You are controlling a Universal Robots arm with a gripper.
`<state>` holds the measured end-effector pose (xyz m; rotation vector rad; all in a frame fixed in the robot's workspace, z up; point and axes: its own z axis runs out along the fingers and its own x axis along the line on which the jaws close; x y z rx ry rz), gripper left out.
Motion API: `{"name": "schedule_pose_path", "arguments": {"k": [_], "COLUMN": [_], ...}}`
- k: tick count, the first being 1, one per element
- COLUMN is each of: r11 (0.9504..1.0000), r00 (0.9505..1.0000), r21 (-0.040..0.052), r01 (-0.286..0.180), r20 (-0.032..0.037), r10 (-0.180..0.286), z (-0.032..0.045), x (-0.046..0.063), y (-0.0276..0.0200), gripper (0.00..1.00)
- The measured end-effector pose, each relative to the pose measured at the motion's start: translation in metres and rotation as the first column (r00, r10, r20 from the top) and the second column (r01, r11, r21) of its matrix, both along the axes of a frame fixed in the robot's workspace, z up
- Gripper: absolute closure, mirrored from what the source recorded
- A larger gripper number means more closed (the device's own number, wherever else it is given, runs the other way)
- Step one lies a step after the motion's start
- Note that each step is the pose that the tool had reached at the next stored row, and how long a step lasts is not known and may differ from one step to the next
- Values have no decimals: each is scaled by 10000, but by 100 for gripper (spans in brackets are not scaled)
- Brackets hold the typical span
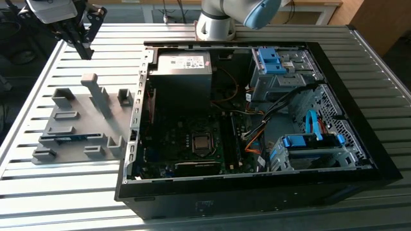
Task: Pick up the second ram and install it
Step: 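Reach for the second ram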
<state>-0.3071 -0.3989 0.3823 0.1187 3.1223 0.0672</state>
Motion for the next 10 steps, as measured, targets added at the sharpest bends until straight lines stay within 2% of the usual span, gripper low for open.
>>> {"name": "schedule_pose_path", "arguments": {"k": [10], "r11": [10000], "r00": [10000], "r21": [0], "r01": [0], "r20": [-2], "r10": [0], "z": [-3], "x": [-43], "y": [0], "gripper": [89]}}
